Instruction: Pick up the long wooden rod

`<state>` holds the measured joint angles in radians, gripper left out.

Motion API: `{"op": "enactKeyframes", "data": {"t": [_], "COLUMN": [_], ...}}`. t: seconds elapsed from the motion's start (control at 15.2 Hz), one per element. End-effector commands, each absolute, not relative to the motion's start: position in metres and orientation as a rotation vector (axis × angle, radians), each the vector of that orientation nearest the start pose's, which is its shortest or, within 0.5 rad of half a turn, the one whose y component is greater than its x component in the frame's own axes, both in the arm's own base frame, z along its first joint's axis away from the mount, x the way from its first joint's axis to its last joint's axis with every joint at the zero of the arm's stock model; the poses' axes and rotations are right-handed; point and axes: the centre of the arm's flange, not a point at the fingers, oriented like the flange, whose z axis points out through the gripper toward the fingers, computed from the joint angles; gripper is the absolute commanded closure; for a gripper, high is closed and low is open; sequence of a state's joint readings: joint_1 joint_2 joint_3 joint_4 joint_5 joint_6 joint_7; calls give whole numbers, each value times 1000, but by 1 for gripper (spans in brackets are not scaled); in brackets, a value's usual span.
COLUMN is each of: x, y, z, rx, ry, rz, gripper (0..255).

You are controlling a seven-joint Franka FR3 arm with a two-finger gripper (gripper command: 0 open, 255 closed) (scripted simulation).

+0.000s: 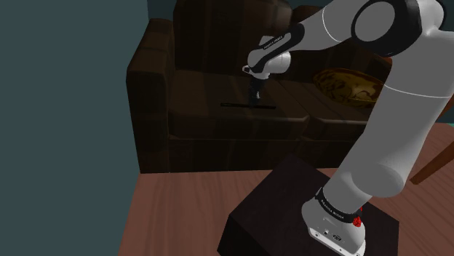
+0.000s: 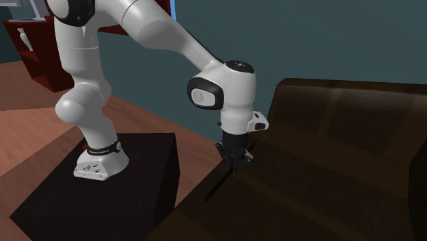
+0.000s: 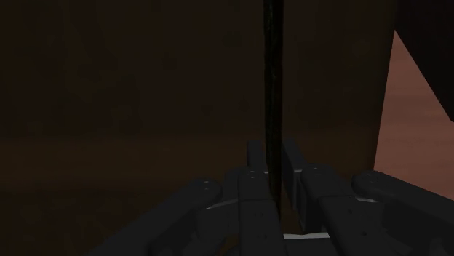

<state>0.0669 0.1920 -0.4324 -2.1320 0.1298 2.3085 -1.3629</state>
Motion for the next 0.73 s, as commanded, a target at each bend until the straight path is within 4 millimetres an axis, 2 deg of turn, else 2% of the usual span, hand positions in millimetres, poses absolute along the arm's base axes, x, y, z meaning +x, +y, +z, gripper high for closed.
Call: {"op": "enactKeyframes", "data": {"t": [0.0, 0.2, 0.66], "x": [528, 528, 528], "y": [-194, -194, -194], "z": [319, 322, 358], "rx": [-2801, -2801, -2801], "ry": [-1386, -1387, -1387], "rz": [-7, -7, -7], "gripper": [255, 255, 255]}}
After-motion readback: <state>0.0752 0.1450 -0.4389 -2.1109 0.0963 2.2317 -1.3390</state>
